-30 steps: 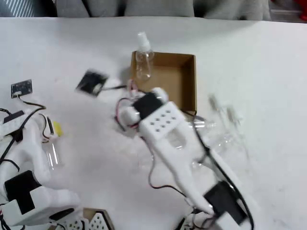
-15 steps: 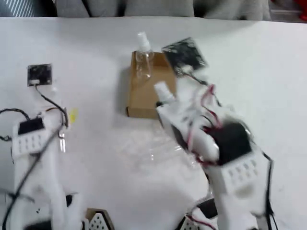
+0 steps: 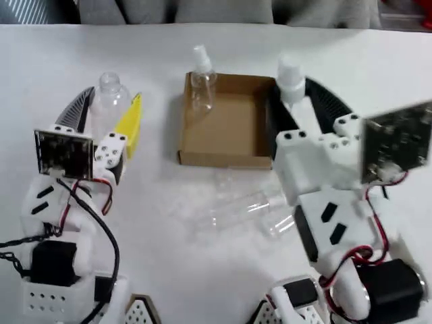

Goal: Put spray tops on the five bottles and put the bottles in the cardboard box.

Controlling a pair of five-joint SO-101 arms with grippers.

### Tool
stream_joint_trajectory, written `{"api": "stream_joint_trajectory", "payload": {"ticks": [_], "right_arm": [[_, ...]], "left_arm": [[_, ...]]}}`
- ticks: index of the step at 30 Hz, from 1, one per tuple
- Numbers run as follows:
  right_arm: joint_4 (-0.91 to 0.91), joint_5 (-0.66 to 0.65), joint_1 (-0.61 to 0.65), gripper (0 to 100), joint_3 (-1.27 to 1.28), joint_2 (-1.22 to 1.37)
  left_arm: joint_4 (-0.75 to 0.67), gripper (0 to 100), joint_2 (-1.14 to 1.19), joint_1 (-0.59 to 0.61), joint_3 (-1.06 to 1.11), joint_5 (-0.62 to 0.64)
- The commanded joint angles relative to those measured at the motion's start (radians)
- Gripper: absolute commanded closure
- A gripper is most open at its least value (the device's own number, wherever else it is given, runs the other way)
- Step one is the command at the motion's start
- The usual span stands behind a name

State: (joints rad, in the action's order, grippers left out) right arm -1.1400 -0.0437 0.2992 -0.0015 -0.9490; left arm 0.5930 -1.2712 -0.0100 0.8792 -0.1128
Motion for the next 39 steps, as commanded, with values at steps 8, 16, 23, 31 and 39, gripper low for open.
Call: {"api": "stream_joint_trajectory", "payload": {"ticks": [8, 16, 23, 31, 39], "right_arm": [[-0.051, 0.224, 0.010, 98.2, -0.554, 0.308], [-0.018, 0.259, 0.208, 98.2, -0.690, 0.389], [0.101, 0.287, 0.272, 98.2, -0.643, 0.458], [0.111, 0.287, 0.397, 98.2, -0.428, 0.409], [0.430, 0.278, 0.409, 98.2, 0.023, 0.239]], "left_arm": [[-0.371, 90, -0.027, -0.182, 0.307, 0.358], [-0.546, 90, -0.028, -0.252, 0.517, 0.245], [-0.543, 90, -0.028, -0.344, 0.588, 0.245], [-0.549, 90, -0.077, -0.320, 0.680, 0.230], [-0.356, 90, -0.484, -0.323, 0.818, 0.183]]}}
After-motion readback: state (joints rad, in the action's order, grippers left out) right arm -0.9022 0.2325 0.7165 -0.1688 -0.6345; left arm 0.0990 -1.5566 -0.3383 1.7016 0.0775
